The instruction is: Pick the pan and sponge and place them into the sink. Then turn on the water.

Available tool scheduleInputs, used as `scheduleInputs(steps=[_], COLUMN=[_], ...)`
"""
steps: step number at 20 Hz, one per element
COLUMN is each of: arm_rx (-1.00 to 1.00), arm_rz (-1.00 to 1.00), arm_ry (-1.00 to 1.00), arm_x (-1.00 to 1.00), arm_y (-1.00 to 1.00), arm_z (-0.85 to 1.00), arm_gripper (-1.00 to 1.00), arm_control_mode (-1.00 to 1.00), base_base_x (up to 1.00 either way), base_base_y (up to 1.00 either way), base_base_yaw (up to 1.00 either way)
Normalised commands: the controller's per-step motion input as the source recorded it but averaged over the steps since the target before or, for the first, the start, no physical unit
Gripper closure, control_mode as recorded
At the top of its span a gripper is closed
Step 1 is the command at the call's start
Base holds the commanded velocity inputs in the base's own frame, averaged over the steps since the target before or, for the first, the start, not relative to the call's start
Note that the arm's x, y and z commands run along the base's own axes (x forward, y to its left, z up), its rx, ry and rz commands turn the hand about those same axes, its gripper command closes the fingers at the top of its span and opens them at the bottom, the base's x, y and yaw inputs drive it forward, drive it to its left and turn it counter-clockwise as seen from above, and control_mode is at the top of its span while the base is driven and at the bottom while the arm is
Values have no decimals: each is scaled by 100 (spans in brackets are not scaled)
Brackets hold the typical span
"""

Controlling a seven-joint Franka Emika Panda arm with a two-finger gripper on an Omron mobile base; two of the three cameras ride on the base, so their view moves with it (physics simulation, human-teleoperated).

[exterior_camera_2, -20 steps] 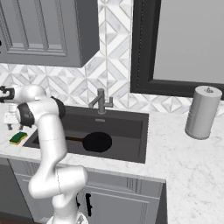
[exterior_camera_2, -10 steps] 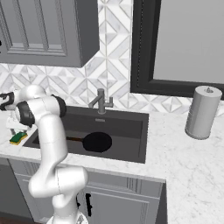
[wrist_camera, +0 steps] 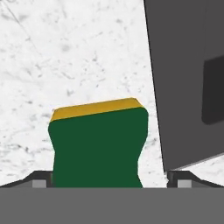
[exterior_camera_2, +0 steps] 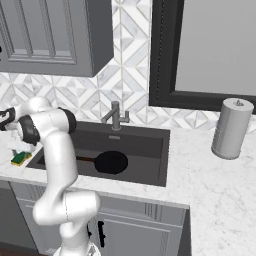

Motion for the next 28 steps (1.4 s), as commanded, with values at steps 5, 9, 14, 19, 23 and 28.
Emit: scheduleInputs(steps=[5,9,14,19,23,28], arm_rx=[-5,-5,-1,0,0,0], arm_rz=[-1,-2,0,2,16,14], arm_ry=[-13,-4,-7,-12,-8,-6], arm_x=[-93,-36,2,46,42,63], arm_y=[0,0,-4,-34,-73,-51], arm_z=[-13,-39,-48,-30,-32,-43], arm_gripper=[-100,-100,-100,-100,-100,100], arm_control_mode=[-100,-100,-100,-100,-100,-100], base_base_x=[0,0,0,0,0,0], base_base_y=[0,0,0,0,0,0], base_base_yaw=[0,0,0,0,0,0])
